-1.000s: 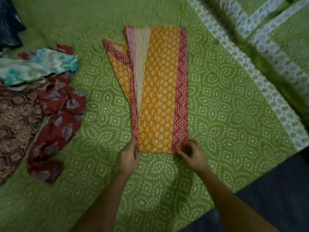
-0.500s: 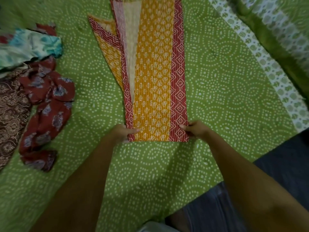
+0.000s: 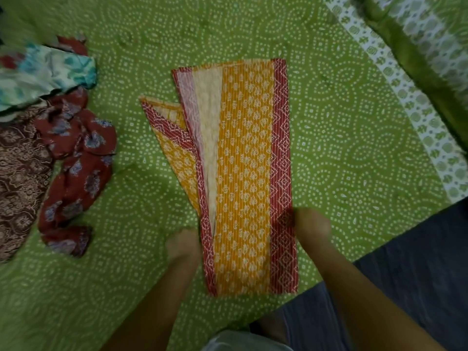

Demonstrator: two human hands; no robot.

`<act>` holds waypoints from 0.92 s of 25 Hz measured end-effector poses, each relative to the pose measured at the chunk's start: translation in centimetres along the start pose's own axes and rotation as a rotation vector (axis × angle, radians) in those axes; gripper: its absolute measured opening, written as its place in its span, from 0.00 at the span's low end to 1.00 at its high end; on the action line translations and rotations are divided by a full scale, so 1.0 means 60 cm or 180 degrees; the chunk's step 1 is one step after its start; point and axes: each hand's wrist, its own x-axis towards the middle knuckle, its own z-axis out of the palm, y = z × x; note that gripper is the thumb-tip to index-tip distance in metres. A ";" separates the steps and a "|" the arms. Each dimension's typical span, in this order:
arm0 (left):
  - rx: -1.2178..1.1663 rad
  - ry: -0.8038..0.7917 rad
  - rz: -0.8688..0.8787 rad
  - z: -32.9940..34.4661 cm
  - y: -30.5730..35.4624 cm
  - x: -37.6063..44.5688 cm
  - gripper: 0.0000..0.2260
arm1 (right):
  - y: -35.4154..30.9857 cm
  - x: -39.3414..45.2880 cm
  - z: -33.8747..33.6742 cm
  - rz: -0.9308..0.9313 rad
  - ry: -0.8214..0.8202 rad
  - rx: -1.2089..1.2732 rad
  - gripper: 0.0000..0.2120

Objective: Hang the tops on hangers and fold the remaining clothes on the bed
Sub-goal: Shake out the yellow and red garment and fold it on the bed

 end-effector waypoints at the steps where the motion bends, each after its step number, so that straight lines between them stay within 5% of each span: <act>1: 0.0250 0.0761 0.0294 -0.028 0.019 0.022 0.09 | -0.022 0.026 -0.027 -0.0182 0.0671 0.0158 0.12; 4: -0.0256 0.1603 0.1232 -0.054 0.105 0.102 0.18 | -0.099 0.105 -0.070 -0.0898 0.1844 0.0986 0.22; 6: 0.0107 0.1628 0.1522 -0.040 0.160 0.156 0.25 | -0.137 0.154 -0.061 -0.1113 0.1813 0.0982 0.26; 11: 0.0522 0.1527 0.1258 0.023 0.180 0.238 0.28 | -0.158 0.224 -0.005 -0.0921 0.1837 0.0596 0.30; 14: 0.0123 0.1740 0.1579 -0.010 0.168 0.230 0.28 | -0.160 0.219 -0.012 -0.0927 0.1797 0.0575 0.30; 16: -0.1003 0.2395 0.0633 -0.048 0.128 0.219 0.26 | -0.159 0.210 -0.021 -0.0937 0.1686 0.0599 0.30; 18: -0.2528 0.2787 -0.1117 -0.076 0.057 0.232 0.26 | -0.158 0.206 -0.030 -0.0928 0.1557 0.0615 0.29; 20: -0.3967 0.1921 -0.2020 -0.089 -0.010 0.259 0.28 | -0.161 0.201 -0.038 -0.0923 0.1470 0.0631 0.29; 23: -0.4735 -0.0355 -0.1235 -0.136 -0.015 0.276 0.40 | -0.174 0.195 -0.042 -0.0829 0.1438 0.0822 0.29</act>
